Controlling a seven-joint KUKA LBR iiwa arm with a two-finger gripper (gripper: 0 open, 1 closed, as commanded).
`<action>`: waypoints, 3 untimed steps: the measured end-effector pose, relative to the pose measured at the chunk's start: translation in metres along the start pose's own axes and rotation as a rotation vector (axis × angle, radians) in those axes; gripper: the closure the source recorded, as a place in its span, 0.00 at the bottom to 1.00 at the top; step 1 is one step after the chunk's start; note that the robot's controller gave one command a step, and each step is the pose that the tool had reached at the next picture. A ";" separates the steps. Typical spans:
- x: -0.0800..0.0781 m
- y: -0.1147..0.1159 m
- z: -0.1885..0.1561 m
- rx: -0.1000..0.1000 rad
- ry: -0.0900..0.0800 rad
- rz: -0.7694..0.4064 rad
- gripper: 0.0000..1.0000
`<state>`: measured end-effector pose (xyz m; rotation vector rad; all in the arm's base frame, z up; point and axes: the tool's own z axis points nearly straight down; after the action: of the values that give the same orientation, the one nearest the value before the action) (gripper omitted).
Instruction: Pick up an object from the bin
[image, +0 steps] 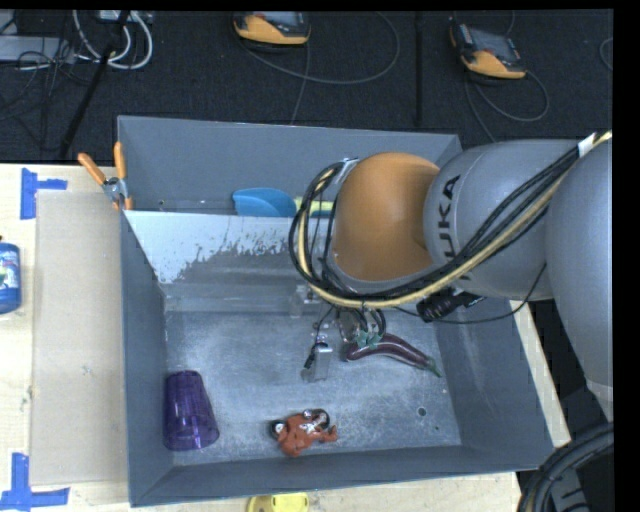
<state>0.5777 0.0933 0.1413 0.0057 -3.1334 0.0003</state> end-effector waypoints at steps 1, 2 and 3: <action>0.000 0.000 -0.002 0.000 -0.001 0.001 0.00; -0.001 0.016 -0.033 0.000 -0.007 -0.032 0.00; 0.009 -0.018 -0.074 -0.003 -0.006 0.007 0.00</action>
Offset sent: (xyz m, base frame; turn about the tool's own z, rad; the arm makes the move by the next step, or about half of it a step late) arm 0.0009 0.0260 0.0493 -0.0528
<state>0.5697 0.0753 0.2152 -0.0061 -3.1398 -0.0036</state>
